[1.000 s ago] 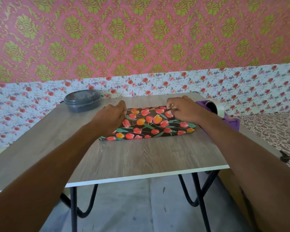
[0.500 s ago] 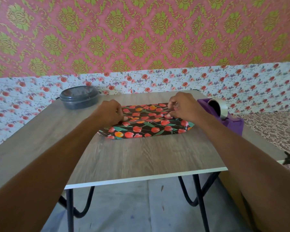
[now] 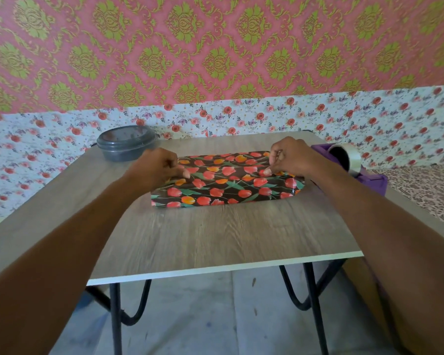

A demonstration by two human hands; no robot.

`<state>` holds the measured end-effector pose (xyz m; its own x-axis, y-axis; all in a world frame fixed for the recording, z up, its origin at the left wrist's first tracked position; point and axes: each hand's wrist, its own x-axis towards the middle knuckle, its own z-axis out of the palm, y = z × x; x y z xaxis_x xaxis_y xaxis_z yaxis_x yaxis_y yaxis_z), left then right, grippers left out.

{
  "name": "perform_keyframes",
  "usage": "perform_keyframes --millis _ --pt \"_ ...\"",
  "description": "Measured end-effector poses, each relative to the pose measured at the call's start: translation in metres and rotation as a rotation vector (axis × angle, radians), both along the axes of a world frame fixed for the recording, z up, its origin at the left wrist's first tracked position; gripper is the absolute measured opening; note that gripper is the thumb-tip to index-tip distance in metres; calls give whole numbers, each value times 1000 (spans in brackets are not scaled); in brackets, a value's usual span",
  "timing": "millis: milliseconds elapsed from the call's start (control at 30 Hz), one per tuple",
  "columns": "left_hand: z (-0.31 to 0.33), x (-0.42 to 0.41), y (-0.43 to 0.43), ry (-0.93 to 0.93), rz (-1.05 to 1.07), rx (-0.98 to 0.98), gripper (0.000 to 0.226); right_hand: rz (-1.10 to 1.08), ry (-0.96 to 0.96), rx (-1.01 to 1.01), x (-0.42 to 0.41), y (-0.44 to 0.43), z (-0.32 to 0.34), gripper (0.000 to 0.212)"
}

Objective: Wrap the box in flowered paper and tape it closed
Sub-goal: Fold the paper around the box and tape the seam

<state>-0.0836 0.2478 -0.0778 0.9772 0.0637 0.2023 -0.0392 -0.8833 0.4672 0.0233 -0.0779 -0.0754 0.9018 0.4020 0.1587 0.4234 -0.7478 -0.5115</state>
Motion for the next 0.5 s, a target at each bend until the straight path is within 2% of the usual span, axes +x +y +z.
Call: perform_keyframes --millis 167,300,400,500 --pt "3 4 6 -100 -43 -60 54 7 -6 -16 -2 2 0 27" --pt "-8 5 6 -83 9 -53 40 12 -8 -2 -4 4 -1 27" --pt "-12 4 8 -122 21 47 28 -2 -23 27 -5 3 -3 27" --pt "-9 5 5 -210 118 252 12 -11 -34 45 -6 3 -4 30"
